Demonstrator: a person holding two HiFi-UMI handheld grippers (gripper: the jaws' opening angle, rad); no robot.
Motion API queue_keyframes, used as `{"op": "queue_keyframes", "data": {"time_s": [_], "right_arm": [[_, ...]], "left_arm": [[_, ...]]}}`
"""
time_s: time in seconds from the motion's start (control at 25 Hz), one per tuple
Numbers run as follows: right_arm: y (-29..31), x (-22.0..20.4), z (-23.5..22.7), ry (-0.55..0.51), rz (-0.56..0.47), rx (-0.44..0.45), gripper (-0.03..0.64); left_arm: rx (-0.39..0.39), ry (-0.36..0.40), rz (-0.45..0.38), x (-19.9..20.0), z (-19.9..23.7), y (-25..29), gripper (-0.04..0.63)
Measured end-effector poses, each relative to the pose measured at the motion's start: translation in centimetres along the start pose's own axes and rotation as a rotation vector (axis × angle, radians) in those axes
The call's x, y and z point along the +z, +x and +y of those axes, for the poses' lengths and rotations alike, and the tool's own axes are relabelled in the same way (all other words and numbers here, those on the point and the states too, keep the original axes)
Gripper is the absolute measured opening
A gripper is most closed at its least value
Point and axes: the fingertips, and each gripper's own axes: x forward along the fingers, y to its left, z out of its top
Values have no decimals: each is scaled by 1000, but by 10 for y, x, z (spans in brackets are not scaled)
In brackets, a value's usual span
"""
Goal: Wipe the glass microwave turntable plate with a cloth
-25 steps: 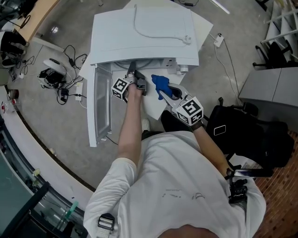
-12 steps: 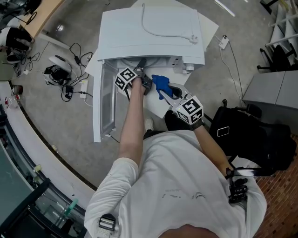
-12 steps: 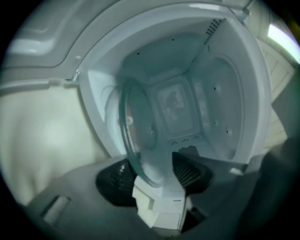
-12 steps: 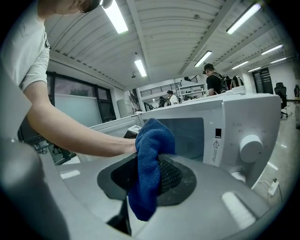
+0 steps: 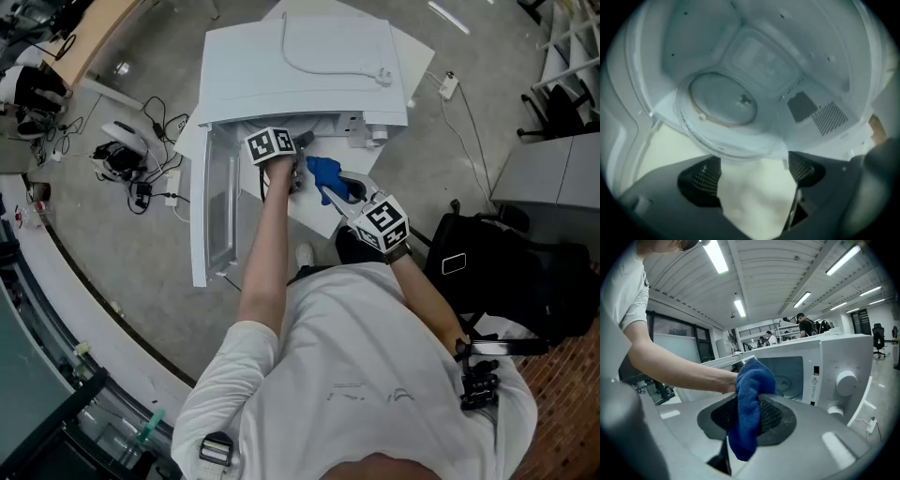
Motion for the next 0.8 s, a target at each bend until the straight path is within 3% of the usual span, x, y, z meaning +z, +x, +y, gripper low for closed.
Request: {"op": "queue_keyframes", "data": {"time_s": [0.12,0.2,0.32,0.52,0.64,0.8], "right_arm": [[-5,-2,-6,11,-3,-18,100],[-7,-4,-8,21,-4,-28,100],[-9,-5,-7,29,-10,-36,100],[-8,-7,-3,25,-3,-46,100],[-5,-7,3,17,-3,-46,100],[-4,-1,17,1,-15,-46,100]], "left_arm": [[94,214,79,-15,3,1,449],[100,270,78,-18,2,0,448],[73,275,49,-24,1,-7,446],[-51,168,-33,-43,1,-26,393],[-67,215,-118,-47,1,-51,328],[-27,309,-267,-47,-3,-100,224]]}}
